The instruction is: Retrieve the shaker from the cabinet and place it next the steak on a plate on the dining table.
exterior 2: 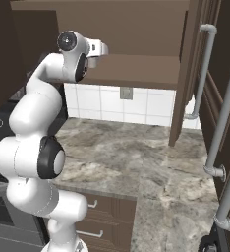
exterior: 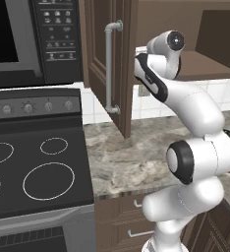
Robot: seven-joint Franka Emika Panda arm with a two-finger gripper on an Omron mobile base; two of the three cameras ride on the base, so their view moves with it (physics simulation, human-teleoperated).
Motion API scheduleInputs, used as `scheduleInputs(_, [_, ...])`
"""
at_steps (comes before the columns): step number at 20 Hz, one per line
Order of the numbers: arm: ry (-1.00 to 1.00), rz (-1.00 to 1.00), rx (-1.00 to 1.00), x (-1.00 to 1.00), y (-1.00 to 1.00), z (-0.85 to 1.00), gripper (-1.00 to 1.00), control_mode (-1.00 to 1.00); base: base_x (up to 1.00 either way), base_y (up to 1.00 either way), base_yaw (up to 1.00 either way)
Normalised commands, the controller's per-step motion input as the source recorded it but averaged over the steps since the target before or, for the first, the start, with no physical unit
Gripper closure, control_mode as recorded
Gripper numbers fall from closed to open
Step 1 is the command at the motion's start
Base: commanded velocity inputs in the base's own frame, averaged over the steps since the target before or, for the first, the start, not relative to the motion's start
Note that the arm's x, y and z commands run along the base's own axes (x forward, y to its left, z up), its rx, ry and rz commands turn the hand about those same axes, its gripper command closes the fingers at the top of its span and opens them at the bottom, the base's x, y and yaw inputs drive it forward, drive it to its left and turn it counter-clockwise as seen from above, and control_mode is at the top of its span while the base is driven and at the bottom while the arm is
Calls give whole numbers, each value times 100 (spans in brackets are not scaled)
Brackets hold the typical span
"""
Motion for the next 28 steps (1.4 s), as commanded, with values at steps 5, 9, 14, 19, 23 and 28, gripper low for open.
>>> scheduleInputs(5, [0, 0, 0, 21, 0, -1, -100, -100, 0, 0, 0])
scheduleInputs(9, [0, 0, 0, 16, 0, -5, -100, -100, 0, 0, 0])
scheduleInputs(14, [0, 0, 0, 18, 0, -11, -100, -100, 0, 0, 0])
scheduleInputs(19, [0, 0, 0, 16, 0, -16, -100, -100, 0, 0, 0])
scheduleInputs(23, [0, 0, 0, 14, 0, -23, -100, -100, 0, 0, 0])
scheduleInputs(28, [0, 0, 0, 7, 0, -14, 100, -100, 0, 0, 0])
